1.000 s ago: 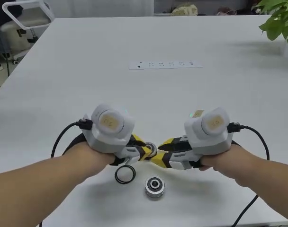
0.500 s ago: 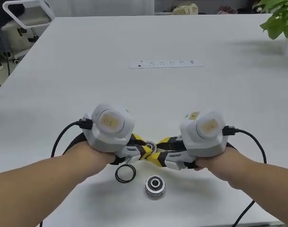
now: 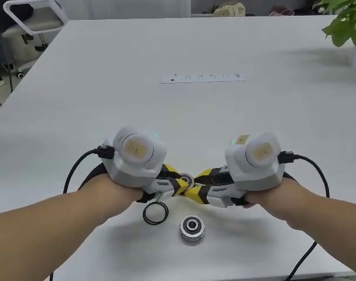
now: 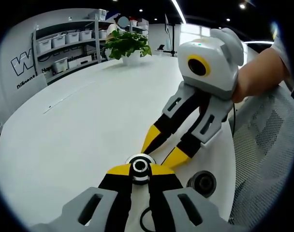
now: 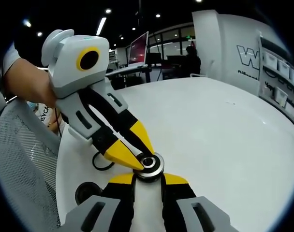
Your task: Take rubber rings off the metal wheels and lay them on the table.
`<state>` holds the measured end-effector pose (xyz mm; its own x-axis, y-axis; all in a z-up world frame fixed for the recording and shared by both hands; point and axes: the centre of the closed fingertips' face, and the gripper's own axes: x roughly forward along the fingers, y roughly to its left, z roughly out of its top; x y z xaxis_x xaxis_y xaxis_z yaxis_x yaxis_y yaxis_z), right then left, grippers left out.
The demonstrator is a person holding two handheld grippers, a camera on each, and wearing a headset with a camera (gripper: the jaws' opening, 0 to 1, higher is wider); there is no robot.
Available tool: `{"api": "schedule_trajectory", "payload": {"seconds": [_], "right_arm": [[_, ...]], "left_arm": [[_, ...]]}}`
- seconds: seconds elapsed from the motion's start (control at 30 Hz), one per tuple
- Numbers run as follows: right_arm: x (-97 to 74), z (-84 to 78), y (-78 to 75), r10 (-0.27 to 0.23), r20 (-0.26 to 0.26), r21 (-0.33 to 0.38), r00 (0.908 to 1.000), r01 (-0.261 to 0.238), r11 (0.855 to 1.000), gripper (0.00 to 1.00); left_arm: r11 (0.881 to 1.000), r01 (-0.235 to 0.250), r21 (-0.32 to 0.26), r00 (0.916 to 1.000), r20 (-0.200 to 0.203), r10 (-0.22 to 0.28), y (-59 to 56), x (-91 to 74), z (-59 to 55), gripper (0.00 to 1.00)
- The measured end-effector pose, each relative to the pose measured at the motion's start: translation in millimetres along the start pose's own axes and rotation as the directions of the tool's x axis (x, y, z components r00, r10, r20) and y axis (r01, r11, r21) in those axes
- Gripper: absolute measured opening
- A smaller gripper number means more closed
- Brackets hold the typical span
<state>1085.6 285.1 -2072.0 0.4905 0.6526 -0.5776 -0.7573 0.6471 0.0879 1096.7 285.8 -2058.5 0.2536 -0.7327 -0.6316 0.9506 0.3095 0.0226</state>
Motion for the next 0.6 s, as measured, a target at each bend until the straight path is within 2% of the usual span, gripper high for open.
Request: {"api": "schedule_trajectory", "payload": {"seconds": [0.2,0.6], "right_arm": [[-2.4,-1.9,-0.3,0.011,-0.002,0.019,0.9999,-0.011,1.0,0.13],[-3.1,-2.1,0.2,0.012,-0.006,0.037,0.9999,-0.012,0.999,0.1]], "left_arm": [[1.0,-0.004,-0.002,1.0,0.002,0.004,0.4,-0.1,0.0,0.08],[1.0,-0.003,-0.004,1.0,-0.002,0.003,0.5,-0.3,0.1,0.08]]}}
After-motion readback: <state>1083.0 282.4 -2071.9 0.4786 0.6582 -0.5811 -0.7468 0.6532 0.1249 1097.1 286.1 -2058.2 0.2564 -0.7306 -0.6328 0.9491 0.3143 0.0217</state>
